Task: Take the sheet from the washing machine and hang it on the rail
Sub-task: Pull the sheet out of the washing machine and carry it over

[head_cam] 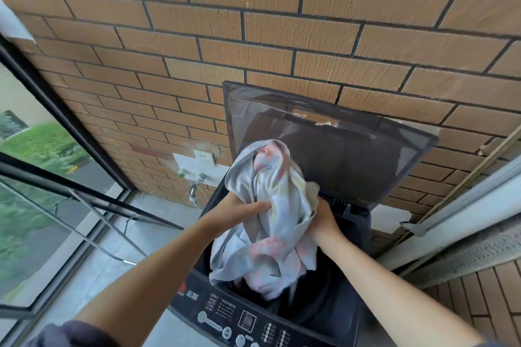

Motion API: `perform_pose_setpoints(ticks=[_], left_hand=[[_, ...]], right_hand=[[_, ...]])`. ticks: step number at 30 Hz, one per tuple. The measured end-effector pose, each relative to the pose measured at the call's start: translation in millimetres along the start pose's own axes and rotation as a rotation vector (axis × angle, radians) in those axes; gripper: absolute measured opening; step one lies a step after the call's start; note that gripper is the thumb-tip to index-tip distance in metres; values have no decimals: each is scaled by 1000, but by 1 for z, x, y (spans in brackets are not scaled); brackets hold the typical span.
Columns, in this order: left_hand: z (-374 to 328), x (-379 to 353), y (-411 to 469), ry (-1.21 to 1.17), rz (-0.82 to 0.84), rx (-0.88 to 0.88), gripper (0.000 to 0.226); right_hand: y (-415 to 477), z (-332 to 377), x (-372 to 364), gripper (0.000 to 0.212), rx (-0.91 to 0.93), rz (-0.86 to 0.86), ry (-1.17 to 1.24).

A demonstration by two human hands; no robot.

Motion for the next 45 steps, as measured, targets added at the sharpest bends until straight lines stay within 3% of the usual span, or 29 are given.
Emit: perform_pose_setpoints(ticks=[1, 4, 6, 8, 11, 15, 19, 23, 26, 28, 29, 31, 33, 37, 40, 43, 44, 45], left_hand=[[-4, 2, -3, 44, 21, 4, 10], [-10, 2, -9, 354, 89, 78, 52], [-12, -2, -12, 577, 115, 105, 44], [-22, -12, -16, 639, 123, 25, 28], [-28, -20, -11, 549, -41, 42, 28], [-37, -21, -7, 205, -320, -60, 26], [-51, -8, -9, 152, -403, -122, 30], [-87, 13, -18, 184, -418, -242, 22], [-121, 26, -23, 179, -384, -377, 27], [-148, 25, -30, 125, -342, -442, 14], [-160, 24, -31, 95, -325, -454, 13], [-181, 24, -33, 27, -322, -459, 12], [-194, 32, -34, -47, -340, -465, 6], [-204, 51, -36, -124, -393, -493, 12], [-203, 60, -39, -176, -431, -497, 10], [-192, 70, -37, -15, -517, -350, 6], [-187, 73, -36, 40, -512, -290, 13], [-184, 78, -37, 110, -514, -243, 34]], right_hand=[[-3, 11, 8, 25, 39, -23, -22], [-10, 42, 28, 24, 72, -54, 125], [-11, 58, 37, 24, 155, -48, 194], [-15, 74, 41, 23, 215, -14, 212], [-17, 90, 42, 15, 261, 4, 214], [-22, 113, 52, 35, 368, 52, 177], [-34, 123, 75, 53, 476, 111, 261], [-39, 101, 85, 90, 408, 181, 273], [-37, 88, 78, 102, 350, 235, 250], [-40, 100, 61, 95, 357, 250, 204], [-38, 108, 50, 81, 378, 232, 203], [-36, 128, 36, 51, 417, 104, 277], [-32, 144, 34, 41, 450, -41, 391], [-26, 155, 45, 35, 465, -89, 517], [-26, 156, 52, 44, 502, -129, 516], [-26, 155, 58, 45, 486, -185, 375], [-27, 155, 59, 44, 486, -190, 309], [-28, 155, 62, 42, 490, -194, 246]])
Point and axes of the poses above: each hand's wrist, its own y-axis towards the middle knuckle, its own x-axis out of the back of the hand, z = x × y, the point moved 3 cm from there along y, towards the middle knuckle, and after that the axes turned 5 degrees about y, right-handed, at the moved point
